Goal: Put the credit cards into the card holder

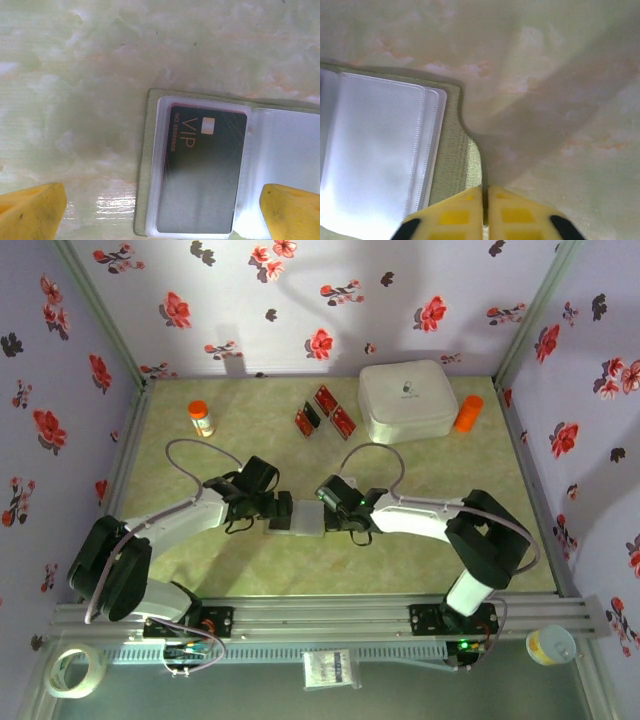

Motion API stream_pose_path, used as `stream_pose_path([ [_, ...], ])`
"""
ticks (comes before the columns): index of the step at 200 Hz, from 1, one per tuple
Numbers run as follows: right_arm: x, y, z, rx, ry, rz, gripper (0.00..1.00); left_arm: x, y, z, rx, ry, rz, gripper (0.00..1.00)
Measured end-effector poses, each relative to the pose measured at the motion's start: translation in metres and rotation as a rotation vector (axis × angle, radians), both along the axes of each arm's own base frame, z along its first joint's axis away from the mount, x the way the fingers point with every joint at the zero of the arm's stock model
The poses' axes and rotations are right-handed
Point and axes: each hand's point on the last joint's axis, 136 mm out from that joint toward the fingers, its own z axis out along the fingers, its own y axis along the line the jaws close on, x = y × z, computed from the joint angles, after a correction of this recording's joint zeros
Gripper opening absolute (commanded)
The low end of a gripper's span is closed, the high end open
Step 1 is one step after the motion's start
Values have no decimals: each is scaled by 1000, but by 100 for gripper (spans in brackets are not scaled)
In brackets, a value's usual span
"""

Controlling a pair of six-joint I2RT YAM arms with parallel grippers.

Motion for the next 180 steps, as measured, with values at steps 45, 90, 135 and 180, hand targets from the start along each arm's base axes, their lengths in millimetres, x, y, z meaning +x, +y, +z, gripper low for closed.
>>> stream_pose_path([
  [45, 13, 0, 10, 1, -22, -2, 29, -1, -1, 0, -2, 1, 0, 100],
  [90, 15, 6, 35, 63, -51, 4, 15, -5, -9, 1, -15, 0, -7, 100],
  [135, 25, 41, 48, 176, -38, 29, 2, -8, -21, 0, -38, -5, -10, 100],
  [180, 32, 55, 19, 172, 26, 34, 0, -14, -23, -9, -39, 9, -4, 100],
])
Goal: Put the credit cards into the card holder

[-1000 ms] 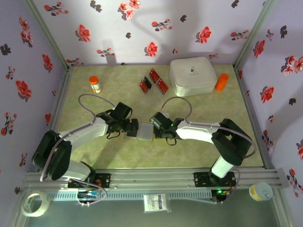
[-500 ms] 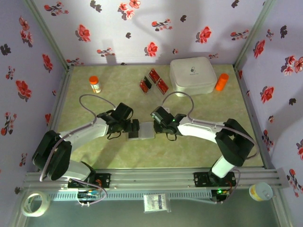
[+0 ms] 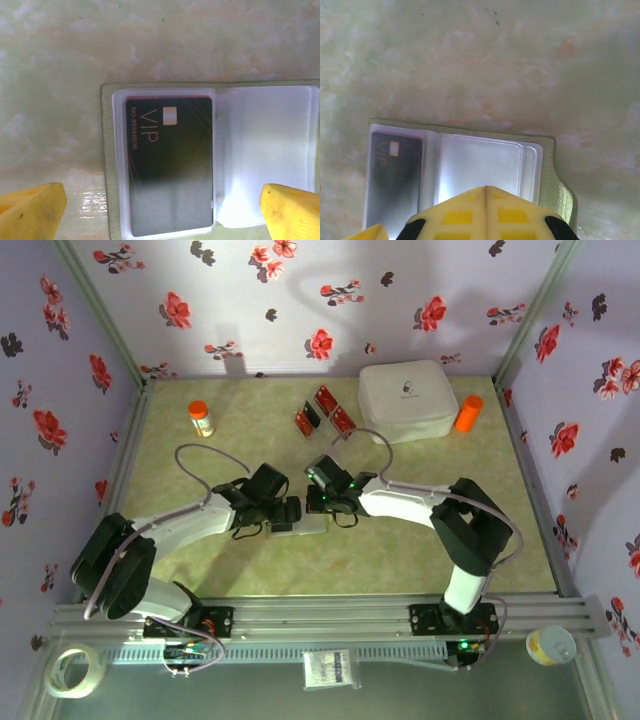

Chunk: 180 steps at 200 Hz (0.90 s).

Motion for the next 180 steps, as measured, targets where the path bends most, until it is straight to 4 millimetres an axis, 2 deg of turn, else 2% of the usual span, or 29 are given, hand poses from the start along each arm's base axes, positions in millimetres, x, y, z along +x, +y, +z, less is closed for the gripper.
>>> stream_pose_path([
  [18, 3, -4, -9, -11, 20, -10, 0, -2, -1, -5, 6, 10, 0, 100],
  [57, 14, -11, -14, -1, 32, -37, 0, -2, -4, -12, 11, 18, -4, 100],
  [105, 12, -6, -32, 8, 83, -17, 0, -1, -8, -16, 11, 17, -13, 100],
  [180, 12, 7, -29, 70, 91, 10, 0, 2, -13, -17, -12, -6, -17, 100],
])
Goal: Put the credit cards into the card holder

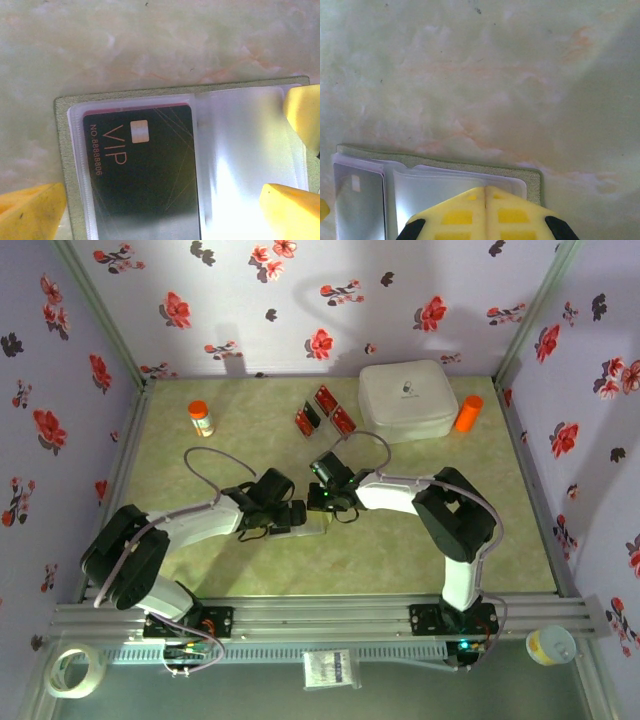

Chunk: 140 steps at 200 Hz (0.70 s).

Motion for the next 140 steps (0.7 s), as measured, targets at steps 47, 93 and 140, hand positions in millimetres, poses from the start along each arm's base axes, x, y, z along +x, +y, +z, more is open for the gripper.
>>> stream_pose_path([
  [47, -1, 1, -1, 7, 7, 1, 0, 0, -1, -4, -11, -10, -2, 100],
  [93, -1, 2, -2, 16, 12, -7, 0, 1, 0, -11, 0, -14, -3, 88],
  [140, -1, 2, 1, 22, 9, -12, 16, 1, 6, -15, 25, -25, 3, 77],
])
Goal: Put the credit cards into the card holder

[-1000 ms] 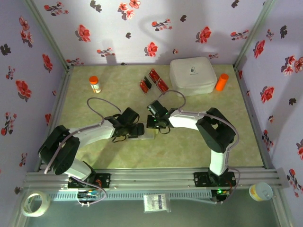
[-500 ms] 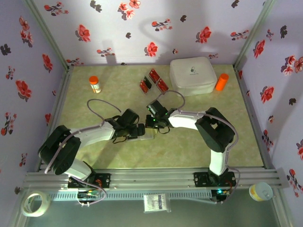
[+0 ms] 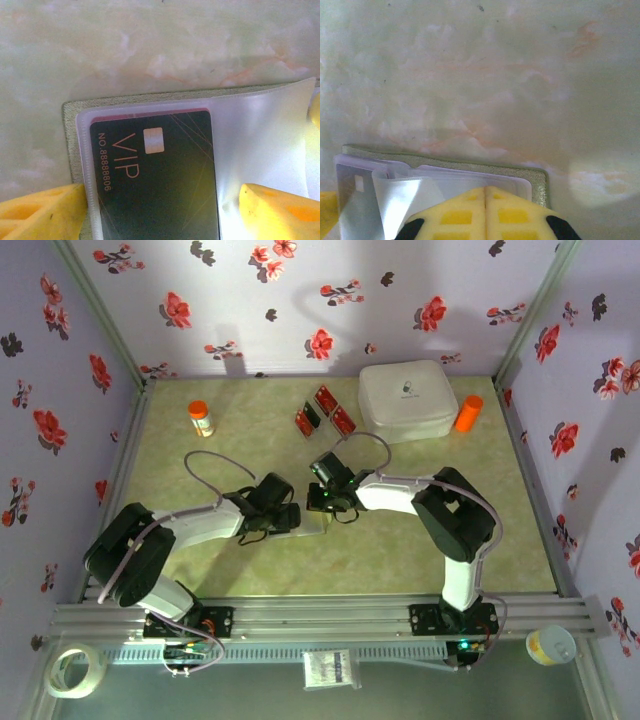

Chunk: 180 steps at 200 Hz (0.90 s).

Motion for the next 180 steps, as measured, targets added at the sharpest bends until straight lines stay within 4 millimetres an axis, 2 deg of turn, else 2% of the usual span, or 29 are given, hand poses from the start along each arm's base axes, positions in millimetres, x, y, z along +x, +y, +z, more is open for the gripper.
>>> stream_pose_path([
  [25, -1, 0, 5, 9, -3, -5, 23, 0, 1, 0, 3, -4, 3, 76],
  [88, -2, -1, 2, 41, 5, -25, 24, 0, 1, -1, 2, -6, 3, 76],
  [118, -1, 0, 4, 86, 5, -43, 32, 0, 1, 0, -4, -12, 3, 76],
  [139, 2, 0, 7, 129, 4, -66, 36, 0, 1, 0, -6, -14, 3, 76],
  [180, 13, 1, 14, 219, 3, -107, 36, 0, 1, 0, -7, -16, 2, 76],
])
